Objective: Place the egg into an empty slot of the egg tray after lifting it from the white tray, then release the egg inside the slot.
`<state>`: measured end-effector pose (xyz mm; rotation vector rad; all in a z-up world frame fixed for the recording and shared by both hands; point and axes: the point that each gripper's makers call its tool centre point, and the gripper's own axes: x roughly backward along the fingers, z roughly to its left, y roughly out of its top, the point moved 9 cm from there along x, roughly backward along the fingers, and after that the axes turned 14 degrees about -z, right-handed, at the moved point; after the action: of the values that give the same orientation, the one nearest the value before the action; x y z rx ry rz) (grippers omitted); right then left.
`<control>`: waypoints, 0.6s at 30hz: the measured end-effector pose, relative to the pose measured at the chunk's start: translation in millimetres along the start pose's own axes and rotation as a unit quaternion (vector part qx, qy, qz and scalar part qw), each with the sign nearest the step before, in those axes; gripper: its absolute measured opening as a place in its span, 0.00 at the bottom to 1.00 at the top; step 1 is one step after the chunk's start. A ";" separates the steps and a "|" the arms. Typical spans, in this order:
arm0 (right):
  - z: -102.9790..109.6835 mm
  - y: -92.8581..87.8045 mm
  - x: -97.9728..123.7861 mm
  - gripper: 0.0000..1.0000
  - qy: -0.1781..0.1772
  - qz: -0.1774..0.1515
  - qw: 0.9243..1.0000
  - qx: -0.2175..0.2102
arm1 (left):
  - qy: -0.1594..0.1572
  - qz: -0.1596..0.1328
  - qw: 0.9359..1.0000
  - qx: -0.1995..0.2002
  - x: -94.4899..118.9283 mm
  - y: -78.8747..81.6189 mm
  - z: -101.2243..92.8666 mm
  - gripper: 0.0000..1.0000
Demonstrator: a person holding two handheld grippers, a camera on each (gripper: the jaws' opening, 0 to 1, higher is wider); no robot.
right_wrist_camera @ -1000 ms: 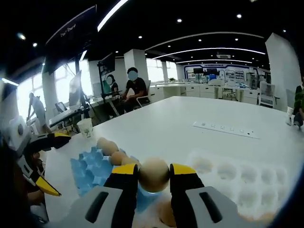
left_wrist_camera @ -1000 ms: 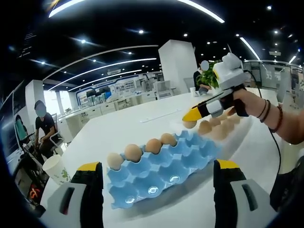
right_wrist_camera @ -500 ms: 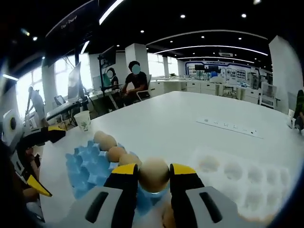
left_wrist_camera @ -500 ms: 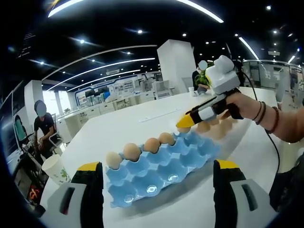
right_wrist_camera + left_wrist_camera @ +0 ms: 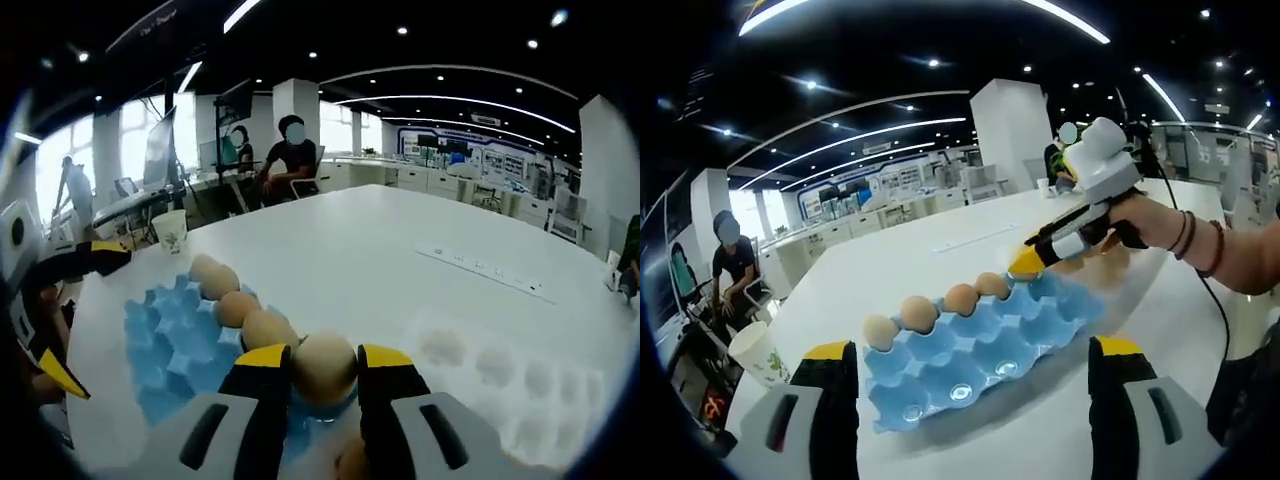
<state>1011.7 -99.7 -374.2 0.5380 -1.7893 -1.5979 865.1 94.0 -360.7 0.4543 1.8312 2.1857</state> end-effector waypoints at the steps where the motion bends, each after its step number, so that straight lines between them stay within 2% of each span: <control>1: 0.4 0.1 -0.9 0.27 -0.001 0.006 1.000 0.009 | 0.000 -0.001 1.000 0.001 -0.2 0.2 0.2 0.98; 6: 1.1 -0.5 -4.2 0.27 -0.005 0.025 0.999 0.040 | 0.003 -0.004 1.000 0.003 -0.1 1.5 1.0 0.98; 8: 1.7 -0.9 -5.5 0.27 -0.008 0.042 0.997 0.059 | 0.004 -0.004 1.000 0.004 0.4 1.9 1.1 0.98; 18: -4.7 4.1 -10.1 0.28 0.003 0.069 0.996 0.048 | 0.003 -0.006 1.000 0.009 0.1 1.9 2.2 0.97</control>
<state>1022.6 -95.3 -372.2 0.4511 -1.8642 -1.4219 865.9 95.6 -358.4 0.4393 1.8528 2.1666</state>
